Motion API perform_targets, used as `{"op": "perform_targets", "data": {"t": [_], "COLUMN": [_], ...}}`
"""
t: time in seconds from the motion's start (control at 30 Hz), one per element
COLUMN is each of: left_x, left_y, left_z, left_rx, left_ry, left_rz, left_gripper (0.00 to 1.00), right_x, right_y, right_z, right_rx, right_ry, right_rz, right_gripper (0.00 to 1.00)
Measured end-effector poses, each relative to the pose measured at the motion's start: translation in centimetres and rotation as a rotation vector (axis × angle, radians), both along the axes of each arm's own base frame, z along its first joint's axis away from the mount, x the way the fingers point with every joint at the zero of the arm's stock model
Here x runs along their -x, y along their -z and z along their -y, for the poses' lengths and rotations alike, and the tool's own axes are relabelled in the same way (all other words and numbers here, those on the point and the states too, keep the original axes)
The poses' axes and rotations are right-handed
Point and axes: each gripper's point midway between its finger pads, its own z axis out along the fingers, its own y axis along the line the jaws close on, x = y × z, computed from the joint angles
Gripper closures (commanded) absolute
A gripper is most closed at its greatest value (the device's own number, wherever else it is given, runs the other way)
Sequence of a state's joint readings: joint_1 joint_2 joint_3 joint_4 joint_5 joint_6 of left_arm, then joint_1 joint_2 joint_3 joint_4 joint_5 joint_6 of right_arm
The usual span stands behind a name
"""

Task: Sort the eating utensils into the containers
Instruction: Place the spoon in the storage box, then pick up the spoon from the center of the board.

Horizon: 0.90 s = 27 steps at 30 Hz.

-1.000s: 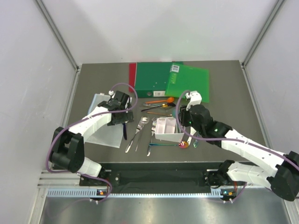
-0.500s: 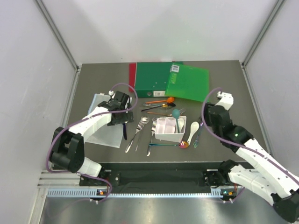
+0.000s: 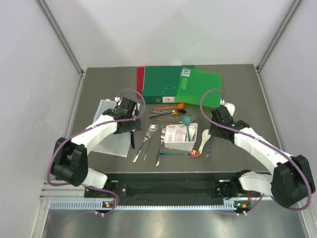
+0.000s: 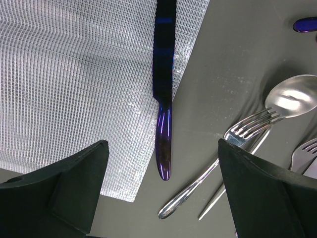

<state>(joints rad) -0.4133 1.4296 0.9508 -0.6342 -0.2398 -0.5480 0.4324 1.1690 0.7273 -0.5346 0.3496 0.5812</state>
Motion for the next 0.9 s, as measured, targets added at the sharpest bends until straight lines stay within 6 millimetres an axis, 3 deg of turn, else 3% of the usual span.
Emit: {"op": "perform_targets", "data": {"t": [0.2,0.33,0.63,0.9], "left_x": [0.1,0.1,0.1,0.1], "left_y": [0.1,0.1,0.1,0.3], "left_z": [0.1,0.2,0.2,0.2], "left_rx": [0.005,0.009,0.009,0.007], "left_ry": [0.003,0.005,0.005,0.005], "left_rz": [-0.003,-0.002,-0.003,-0.008], "left_gripper": [0.04,0.04,0.04,0.04], "right_x": [-0.8,-1.4,-1.3,-1.9], "right_y": [1.1,1.8,5.0,5.5], "right_z": [0.3,0.4,0.2,1.0], "right_rx": [-0.026,-0.035,-0.041,-0.063], "right_ry": [0.025,0.032,0.025,0.057], "right_rz": [-0.028,-0.038,-0.141,-0.148], "right_gripper": [0.6,0.56,0.57,0.62]}}
